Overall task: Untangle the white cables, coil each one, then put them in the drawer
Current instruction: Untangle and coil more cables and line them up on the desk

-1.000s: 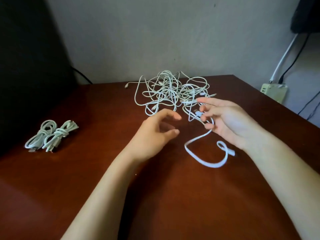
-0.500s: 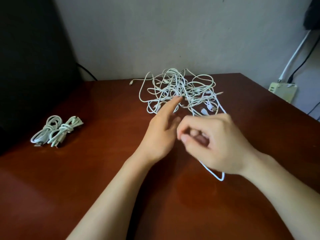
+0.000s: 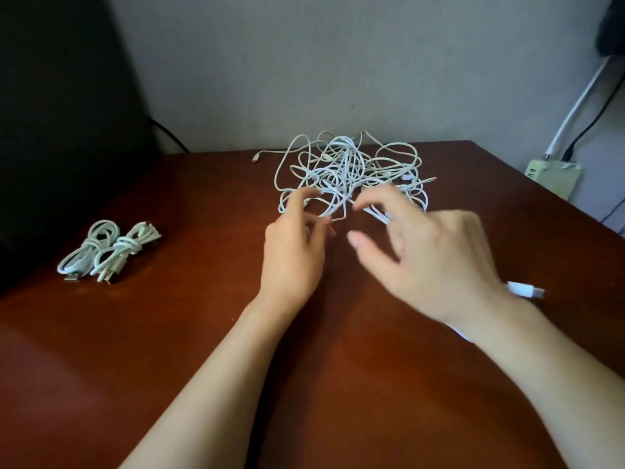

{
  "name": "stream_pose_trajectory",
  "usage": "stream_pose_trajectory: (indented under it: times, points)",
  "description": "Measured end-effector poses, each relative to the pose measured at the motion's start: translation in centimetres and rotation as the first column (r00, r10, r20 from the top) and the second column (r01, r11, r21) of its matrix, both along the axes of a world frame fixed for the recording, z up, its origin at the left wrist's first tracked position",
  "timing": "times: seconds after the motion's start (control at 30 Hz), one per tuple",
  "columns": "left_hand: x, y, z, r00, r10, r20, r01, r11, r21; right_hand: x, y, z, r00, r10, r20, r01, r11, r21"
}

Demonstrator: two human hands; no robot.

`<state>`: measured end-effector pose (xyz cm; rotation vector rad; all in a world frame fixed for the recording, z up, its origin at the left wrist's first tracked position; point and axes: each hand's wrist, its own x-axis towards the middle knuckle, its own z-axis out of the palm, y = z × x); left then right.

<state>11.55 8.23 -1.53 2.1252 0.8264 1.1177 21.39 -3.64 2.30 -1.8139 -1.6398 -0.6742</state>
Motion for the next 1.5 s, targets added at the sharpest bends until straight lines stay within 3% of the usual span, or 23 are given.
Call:
stream_pose_trajectory:
  times: [0.03, 0.17, 0.27, 0.37, 0.5, 0.57, 0.7, 0.83, 0.97, 1.1, 1.27, 1.37, 1.5]
  points:
    - [-0.1, 0.3, -0.1, 0.999, 0.042, 0.029, -0.041, 0.999, -0.023, 0.8, 0.0, 0.1, 0.995, -0.100, -0.024, 0.100, 0.995, 0.012]
    - [0.0, 0.4, -0.1, 0.992, 0.108, 0.062, -0.101, 0.989, -0.111, 3.1, 0.0, 0.8, 0.896, -0.440, -0.064, 0.420, 0.885, -0.202]
    - [0.0, 0.1, 0.2, 0.994, 0.101, 0.044, -0.096, 0.990, -0.101, 4.0, 0.1, 0.3, 0.864, -0.504, 0.011, 0.482, 0.820, -0.308]
    - [0.1, -0.4, 0.3, 0.997, 0.058, 0.045, -0.054, 0.995, -0.085, 4.5, 0.5, -0.8, 0.853, -0.506, 0.128, 0.520, 0.805, -0.285]
    - [0.3, -0.9, 0.4, 0.999, 0.021, 0.033, -0.019, 0.998, -0.062, 3.5, 1.8, -2.2, 0.912, -0.370, 0.174, 0.396, 0.906, -0.149]
    - [0.4, -1.1, 0.5, 1.000, -0.005, 0.028, 0.007, 0.999, -0.052, 2.4, 2.5, -2.5, 0.948, -0.287, 0.135, 0.310, 0.930, -0.199]
    - [0.4, -1.5, 0.5, 0.997, -0.079, -0.012, 0.078, 0.995, -0.066, 2.0, 3.4, -2.8, 0.970, -0.229, -0.085, 0.184, 0.913, -0.363]
    - [0.6, -1.9, 0.7, 0.987, -0.157, -0.034, 0.150, 0.975, -0.165, 3.2, 3.9, -3.2, 0.938, -0.194, -0.286, 0.072, 0.919, -0.387]
    - [0.8, -1.9, 0.8, 0.982, -0.190, -0.003, 0.184, 0.955, -0.231, 4.0, 3.9, -3.1, 0.927, -0.179, -0.328, 0.102, 0.966, -0.236]
    - [0.8, -2.1, 0.8, 0.977, -0.213, 0.002, 0.208, 0.954, -0.216, 4.4, 4.2, -3.5, 0.921, -0.213, -0.326, 0.108, 0.944, -0.311]
    - [0.9, -2.1, 0.6, 0.976, -0.214, -0.027, 0.208, 0.967, -0.147, 4.7, 4.6, -3.4, 0.838, -0.175, -0.516, 0.004, 0.949, -0.314]
    - [0.9, -2.1, 0.5, 0.987, -0.160, -0.023, 0.157, 0.982, -0.100, 4.9, 4.4, -3.5, 0.865, -0.181, -0.468, -0.014, 0.924, -0.383]
    - [0.7, -1.8, 0.4, 0.996, -0.069, -0.056, 0.067, 0.997, -0.037, 4.6, 4.0, -3.6, 0.911, -0.055, -0.409, -0.062, 0.961, -0.269]
